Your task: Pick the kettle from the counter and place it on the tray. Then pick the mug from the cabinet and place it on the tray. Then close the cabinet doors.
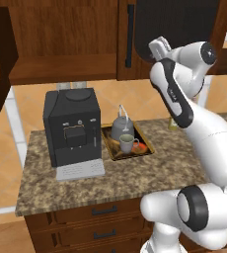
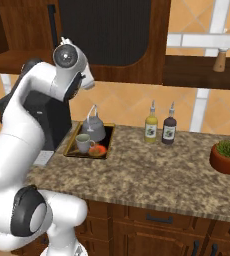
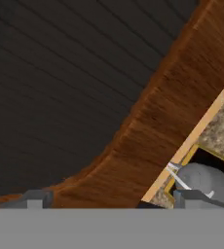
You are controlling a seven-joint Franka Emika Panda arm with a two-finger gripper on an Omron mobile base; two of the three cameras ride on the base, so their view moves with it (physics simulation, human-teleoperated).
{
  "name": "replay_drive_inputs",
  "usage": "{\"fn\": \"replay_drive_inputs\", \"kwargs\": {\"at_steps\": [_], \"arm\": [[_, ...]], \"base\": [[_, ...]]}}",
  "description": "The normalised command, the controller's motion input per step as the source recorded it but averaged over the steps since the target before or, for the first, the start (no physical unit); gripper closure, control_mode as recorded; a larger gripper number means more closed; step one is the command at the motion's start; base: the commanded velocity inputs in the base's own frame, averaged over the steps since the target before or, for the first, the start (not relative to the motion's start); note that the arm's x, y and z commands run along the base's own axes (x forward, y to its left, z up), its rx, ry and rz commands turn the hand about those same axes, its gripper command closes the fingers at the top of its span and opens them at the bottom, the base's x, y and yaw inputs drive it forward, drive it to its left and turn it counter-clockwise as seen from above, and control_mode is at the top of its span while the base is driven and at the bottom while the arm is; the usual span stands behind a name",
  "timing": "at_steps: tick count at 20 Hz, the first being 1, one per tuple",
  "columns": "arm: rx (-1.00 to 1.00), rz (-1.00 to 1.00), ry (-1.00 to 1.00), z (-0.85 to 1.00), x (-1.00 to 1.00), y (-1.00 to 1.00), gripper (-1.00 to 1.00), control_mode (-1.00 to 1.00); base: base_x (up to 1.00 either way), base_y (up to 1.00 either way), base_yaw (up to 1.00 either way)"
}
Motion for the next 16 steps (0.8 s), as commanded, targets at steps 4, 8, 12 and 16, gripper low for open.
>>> {"fn": "replay_drive_inputs", "kwargs": {"at_steps": [4, 8, 12, 16], "arm": [[-0.31, 0.14, 0.05, 0.00, -0.63, 0.06, -1.00, -1.00], [-0.46, 0.33, 0.08, 0.01, -0.70, 0.07, -1.00, -1.00], [-0.56, 0.58, 0.14, 0.01, -0.72, 0.11, -1.00, -1.00], [-0.69, 0.69, 0.03, 0.00, -0.66, 0.26, -1.00, -1.00]], "base": [[0.00, 0.00, 0.00], [0.00, 0.00, 0.00], [0.00, 0.00, 0.00], [0.00, 0.00, 0.00]]}}
